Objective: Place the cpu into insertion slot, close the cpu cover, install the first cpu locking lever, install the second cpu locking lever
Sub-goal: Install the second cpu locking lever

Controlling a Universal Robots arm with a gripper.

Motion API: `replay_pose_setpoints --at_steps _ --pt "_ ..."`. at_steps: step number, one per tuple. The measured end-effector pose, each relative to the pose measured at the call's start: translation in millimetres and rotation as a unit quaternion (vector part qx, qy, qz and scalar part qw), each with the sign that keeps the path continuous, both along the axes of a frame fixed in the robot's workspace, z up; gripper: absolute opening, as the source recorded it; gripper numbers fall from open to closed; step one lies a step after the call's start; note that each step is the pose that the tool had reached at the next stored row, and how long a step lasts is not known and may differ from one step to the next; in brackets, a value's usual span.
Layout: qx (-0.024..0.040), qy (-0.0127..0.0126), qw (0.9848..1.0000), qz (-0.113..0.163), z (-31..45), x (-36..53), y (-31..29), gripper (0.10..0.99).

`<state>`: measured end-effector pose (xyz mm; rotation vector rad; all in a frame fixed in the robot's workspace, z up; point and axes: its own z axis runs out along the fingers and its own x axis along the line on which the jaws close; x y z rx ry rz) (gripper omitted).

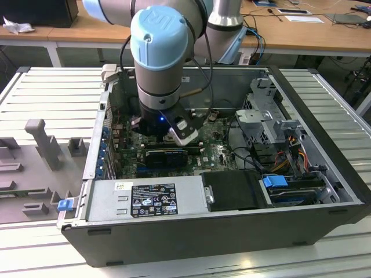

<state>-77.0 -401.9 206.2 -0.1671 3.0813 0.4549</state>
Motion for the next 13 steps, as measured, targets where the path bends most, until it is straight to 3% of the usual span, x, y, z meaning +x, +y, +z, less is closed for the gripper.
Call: replay_pose_setpoints --at_steps 6,13 --pt "0.0092 -0.0001 1.0000 0.000 -8.1 -0.1 -0.7 0.106" --pt "0.0175 -0.0001 0.9998 0.000 -12.0 -2.1 1.1 0.106"
